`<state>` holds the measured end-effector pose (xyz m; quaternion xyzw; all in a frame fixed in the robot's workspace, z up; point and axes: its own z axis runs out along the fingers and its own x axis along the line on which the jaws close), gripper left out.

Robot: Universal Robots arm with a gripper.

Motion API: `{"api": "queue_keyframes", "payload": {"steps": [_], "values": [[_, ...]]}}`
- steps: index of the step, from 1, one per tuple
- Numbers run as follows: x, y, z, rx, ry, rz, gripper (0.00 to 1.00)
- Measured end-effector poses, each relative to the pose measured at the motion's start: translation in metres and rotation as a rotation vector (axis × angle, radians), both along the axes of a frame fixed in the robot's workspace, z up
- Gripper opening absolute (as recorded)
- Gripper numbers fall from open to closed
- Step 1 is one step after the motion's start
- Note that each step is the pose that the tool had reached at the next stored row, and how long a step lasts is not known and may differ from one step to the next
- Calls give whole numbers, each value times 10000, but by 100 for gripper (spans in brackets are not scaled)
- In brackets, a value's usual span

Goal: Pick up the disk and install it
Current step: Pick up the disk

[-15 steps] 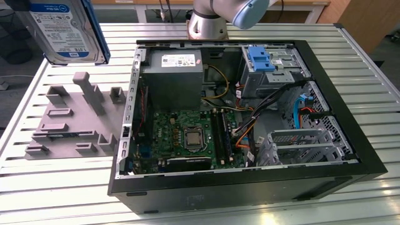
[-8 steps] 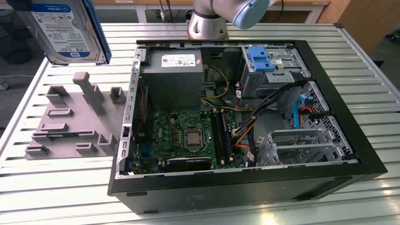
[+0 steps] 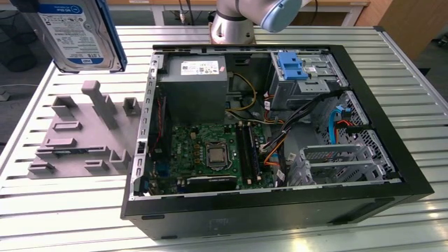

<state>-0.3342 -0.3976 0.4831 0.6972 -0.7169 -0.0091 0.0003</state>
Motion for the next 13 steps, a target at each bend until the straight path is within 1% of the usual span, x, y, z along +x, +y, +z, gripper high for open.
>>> {"api": "queue_keyframes", "payload": {"steps": [6, 8, 13], "values": [[11, 0, 0, 0, 0, 0, 36], [67, 0, 0, 0, -1, 0, 36], [75, 0, 0, 0, 0, 0, 36]]}}
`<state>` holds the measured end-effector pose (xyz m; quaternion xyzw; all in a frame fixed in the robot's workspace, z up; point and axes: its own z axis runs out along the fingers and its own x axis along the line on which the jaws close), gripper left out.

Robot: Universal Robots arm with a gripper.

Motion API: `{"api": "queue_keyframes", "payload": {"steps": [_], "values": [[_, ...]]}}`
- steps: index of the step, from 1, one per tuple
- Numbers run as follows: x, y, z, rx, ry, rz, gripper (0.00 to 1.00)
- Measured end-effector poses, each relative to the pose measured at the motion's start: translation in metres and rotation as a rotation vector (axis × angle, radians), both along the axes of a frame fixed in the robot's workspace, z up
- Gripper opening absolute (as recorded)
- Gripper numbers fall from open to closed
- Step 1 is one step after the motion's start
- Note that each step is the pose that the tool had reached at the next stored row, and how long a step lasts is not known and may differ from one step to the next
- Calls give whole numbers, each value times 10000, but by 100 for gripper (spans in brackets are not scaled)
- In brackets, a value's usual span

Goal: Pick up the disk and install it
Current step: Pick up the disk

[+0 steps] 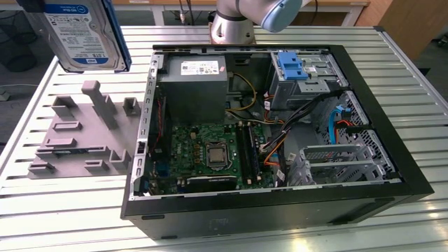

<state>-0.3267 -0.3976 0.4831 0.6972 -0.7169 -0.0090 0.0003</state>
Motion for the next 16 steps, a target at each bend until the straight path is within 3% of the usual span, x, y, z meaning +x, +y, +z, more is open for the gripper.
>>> {"api": "queue_keyframes", "payload": {"steps": [16], "values": [[139, 0, 0, 0, 0, 0, 36]]}}
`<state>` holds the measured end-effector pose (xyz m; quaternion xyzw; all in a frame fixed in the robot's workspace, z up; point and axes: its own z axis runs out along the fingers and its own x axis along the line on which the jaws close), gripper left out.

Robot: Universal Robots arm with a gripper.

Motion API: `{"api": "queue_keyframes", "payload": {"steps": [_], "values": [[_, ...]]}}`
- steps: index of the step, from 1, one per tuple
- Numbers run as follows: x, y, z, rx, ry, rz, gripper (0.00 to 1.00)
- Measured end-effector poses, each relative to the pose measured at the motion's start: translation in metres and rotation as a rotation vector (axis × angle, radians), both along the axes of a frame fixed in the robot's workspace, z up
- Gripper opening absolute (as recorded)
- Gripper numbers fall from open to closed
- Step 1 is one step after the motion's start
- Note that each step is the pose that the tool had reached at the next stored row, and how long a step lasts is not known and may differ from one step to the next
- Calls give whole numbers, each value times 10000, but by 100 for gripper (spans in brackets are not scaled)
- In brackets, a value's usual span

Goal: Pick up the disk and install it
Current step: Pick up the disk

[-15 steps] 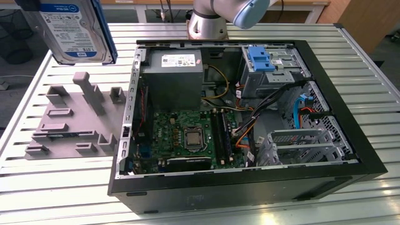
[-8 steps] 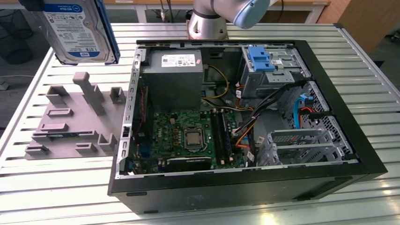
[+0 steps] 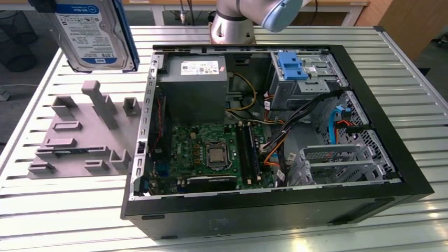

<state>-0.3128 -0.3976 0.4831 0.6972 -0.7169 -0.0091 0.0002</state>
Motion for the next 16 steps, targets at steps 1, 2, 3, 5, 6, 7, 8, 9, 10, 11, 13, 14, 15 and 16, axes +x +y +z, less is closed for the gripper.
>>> {"api": "queue_keyframes", "payload": {"steps": [1, 2, 3, 5, 6, 7, 8, 9, 10, 11, 13, 14, 15, 16], "values": [[8, 0, 0, 0, 0, 0, 36], [17, 0, 0, 0, -1, 1, 36], [26, 0, 0, 0, 0, 0, 36], [42, 0, 0, 0, 0, 0, 36], [50, 0, 0, 0, 0, 0, 36], [57, 0, 0, 0, 0, 0, 36], [63, 0, 0, 1, -1, 0, 36], [70, 0, 0, 0, 0, 0, 36], [76, 0, 0, 0, 0, 0, 36], [83, 0, 0, 0, 1, 0, 36], [95, 0, 0, 0, 0, 0, 36], [101, 0, 0, 0, 0, 0, 36], [107, 0, 0, 0, 0, 0, 36], [113, 0, 0, 0, 0, 0, 36]]}}
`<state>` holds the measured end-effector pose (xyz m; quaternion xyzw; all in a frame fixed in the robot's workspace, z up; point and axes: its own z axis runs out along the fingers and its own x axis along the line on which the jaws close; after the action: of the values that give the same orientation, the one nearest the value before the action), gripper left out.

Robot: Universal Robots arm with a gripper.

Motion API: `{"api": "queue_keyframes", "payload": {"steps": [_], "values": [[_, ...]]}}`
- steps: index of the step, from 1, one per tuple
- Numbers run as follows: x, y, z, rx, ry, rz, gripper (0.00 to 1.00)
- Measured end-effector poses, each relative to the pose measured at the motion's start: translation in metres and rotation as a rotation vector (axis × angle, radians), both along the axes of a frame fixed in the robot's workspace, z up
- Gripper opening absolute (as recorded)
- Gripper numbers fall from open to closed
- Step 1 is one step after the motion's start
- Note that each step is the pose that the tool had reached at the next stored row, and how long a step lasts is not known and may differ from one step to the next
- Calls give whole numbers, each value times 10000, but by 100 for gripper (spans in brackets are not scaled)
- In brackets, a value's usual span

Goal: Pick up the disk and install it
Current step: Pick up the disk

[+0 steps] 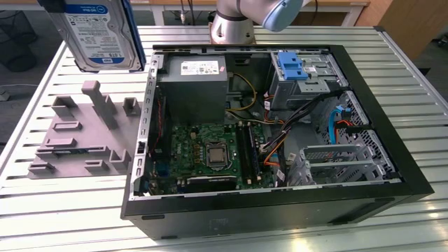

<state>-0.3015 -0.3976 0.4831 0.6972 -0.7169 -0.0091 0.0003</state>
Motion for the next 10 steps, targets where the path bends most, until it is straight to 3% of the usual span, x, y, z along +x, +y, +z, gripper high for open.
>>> {"api": "queue_keyframes", "payload": {"steps": [10], "values": [[48, 0, 0, 0, -1, 0, 36]]}}
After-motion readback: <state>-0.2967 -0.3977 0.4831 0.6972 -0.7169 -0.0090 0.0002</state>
